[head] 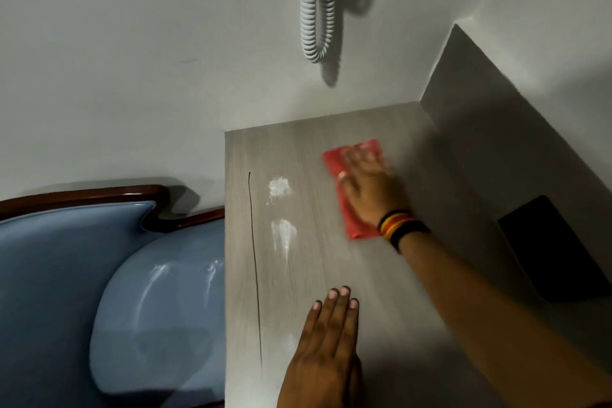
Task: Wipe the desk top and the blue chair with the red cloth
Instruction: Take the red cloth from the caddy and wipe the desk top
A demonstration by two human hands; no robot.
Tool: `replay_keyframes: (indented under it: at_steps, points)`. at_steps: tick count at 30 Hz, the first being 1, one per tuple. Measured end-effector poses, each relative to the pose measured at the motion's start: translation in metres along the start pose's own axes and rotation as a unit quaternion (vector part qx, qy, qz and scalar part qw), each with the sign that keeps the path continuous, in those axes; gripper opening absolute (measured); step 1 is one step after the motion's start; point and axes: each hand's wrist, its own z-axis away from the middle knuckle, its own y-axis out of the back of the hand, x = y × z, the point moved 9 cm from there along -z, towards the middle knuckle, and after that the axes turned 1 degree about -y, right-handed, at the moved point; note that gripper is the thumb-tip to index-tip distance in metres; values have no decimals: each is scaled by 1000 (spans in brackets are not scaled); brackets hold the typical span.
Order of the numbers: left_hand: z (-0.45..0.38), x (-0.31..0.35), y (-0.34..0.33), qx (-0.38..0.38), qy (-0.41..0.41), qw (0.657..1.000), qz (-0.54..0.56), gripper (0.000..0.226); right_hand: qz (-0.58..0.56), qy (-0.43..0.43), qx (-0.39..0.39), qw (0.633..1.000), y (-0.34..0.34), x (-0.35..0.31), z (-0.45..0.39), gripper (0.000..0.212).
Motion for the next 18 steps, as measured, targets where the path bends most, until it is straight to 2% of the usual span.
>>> replay_keyframes:
  at_steps: [3,6,8,10,13,16,18]
  points:
    - [1,-1,-5,-8,-21,999,-28,68,13,-130,25,991,12,63,-37,71]
    - [4,2,1,2,-9,1000,-10,71,24,-191,31,981,8,42,-66,68]
    - [8,4,6,3,-6,1000,17,70,17,-139,14,990,-11,-17,-68,66]
    - [6,1,10,14,6,999,37,67,10,-49,-13,999,-36,-96,-48,67]
    - [-5,-10,16,-18,59,998,8,62,-1,87,-63,994,-54,-183,9,66]
    - [5,-4,12,-21,20,999,-14,54,-5,155,-59,986,-48,-171,49,62]
    - [6,1,11,-41,-3,999,30,70,4,116,-45,992,-44,-133,37,62]
